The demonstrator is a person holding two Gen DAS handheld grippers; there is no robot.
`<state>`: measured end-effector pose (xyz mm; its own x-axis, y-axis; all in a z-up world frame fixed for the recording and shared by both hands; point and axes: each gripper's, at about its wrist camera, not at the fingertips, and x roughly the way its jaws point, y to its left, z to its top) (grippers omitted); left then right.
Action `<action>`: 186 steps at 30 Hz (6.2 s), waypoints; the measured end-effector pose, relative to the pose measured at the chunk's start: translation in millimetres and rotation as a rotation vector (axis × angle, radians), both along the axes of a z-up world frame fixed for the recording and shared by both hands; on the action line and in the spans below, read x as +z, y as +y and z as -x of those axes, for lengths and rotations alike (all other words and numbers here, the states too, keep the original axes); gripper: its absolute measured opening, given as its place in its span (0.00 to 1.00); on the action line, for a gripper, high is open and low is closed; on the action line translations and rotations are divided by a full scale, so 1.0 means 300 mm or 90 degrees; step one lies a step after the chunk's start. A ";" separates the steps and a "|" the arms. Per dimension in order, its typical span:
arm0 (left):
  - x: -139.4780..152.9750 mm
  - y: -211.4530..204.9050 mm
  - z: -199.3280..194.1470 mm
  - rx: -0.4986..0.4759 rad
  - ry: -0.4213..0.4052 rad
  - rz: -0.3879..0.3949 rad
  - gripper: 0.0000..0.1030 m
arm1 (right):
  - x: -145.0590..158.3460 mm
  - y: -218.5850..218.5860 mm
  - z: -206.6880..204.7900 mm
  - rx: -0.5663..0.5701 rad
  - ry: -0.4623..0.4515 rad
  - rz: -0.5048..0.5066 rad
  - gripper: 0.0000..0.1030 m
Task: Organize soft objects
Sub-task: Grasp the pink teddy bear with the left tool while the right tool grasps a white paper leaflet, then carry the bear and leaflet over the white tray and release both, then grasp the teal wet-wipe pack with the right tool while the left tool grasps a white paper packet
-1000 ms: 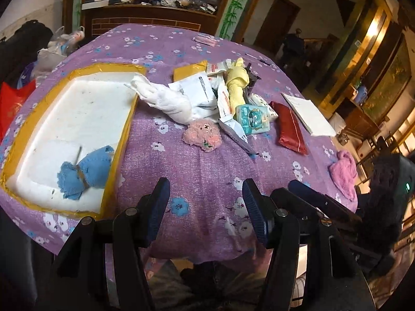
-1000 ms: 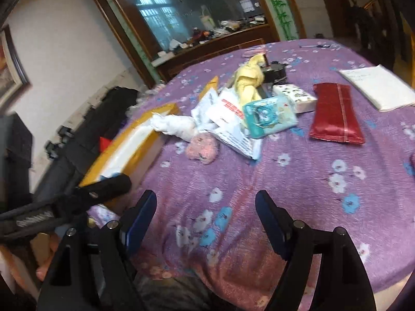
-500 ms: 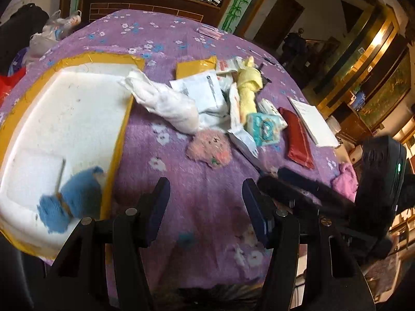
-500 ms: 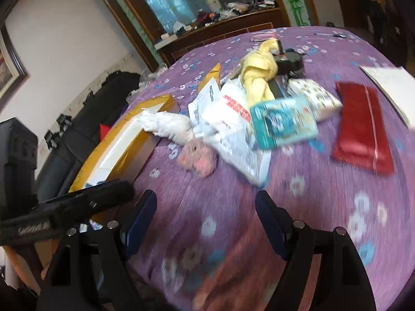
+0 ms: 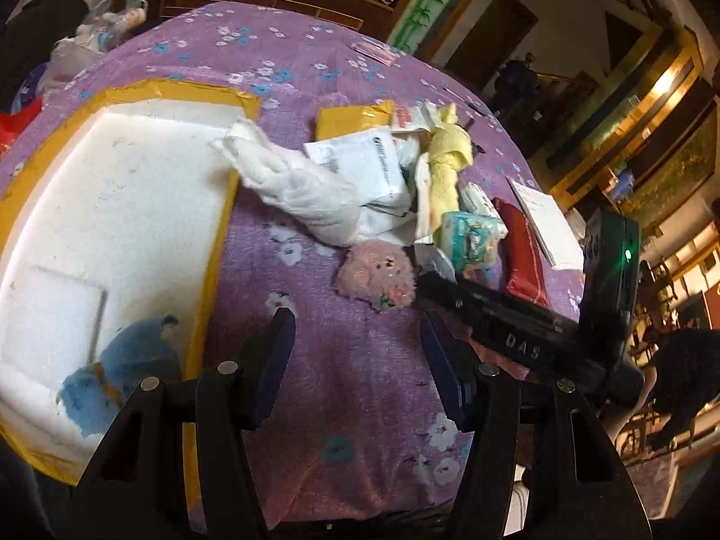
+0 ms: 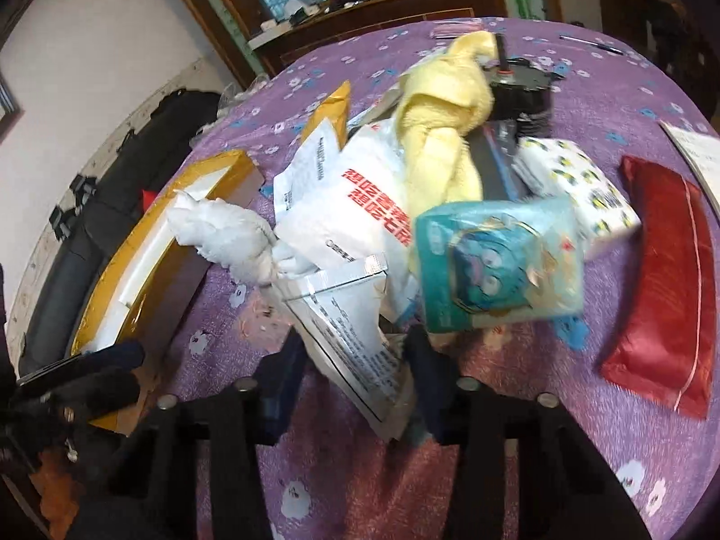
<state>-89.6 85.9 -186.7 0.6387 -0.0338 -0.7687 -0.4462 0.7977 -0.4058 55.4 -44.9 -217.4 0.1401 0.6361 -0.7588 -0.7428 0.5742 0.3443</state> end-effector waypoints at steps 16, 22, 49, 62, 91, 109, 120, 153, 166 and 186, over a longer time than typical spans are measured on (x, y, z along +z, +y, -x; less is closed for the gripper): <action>-0.130 -0.039 -0.317 -0.077 0.139 -0.077 0.56 | 0.005 -0.201 0.016 -0.124 -0.045 -0.049 0.35; -0.138 -0.077 -0.300 -0.085 0.130 -0.089 0.39 | 0.000 -0.198 0.011 -0.131 -0.045 -0.049 0.35; 0.160 0.152 0.290 0.073 -0.065 -0.020 0.37 | 0.156 0.053 0.331 0.061 0.007 -0.129 0.35; 0.084 0.300 0.313 0.115 -0.057 0.060 0.37 | 0.182 0.296 0.445 0.153 -0.049 -0.084 0.35; 0.059 0.175 0.308 0.143 -0.059 0.013 0.37 | 0.131 0.094 0.422 0.084 -0.060 -0.128 0.34; 0.218 0.333 0.374 0.180 -0.080 0.003 0.37 | 0.276 0.275 0.410 0.152 -0.027 -0.138 0.34; 0.021 0.444 0.304 0.203 0.031 -0.019 0.38 | 0.118 0.489 0.369 0.161 -0.003 -0.046 0.34; 0.161 0.081 0.115 0.049 -0.066 -0.046 0.67 | 0.111 -0.006 0.144 0.027 0.030 -0.159 0.71; 0.084 -0.083 -0.128 -0.026 -0.001 -0.019 0.67 | 0.064 -0.240 -0.055 -0.099 0.040 -0.145 0.71; -0.016 -0.008 -0.482 -0.066 0.058 -0.032 0.36 | 0.052 -0.215 -0.213 -0.167 0.099 -0.131 0.71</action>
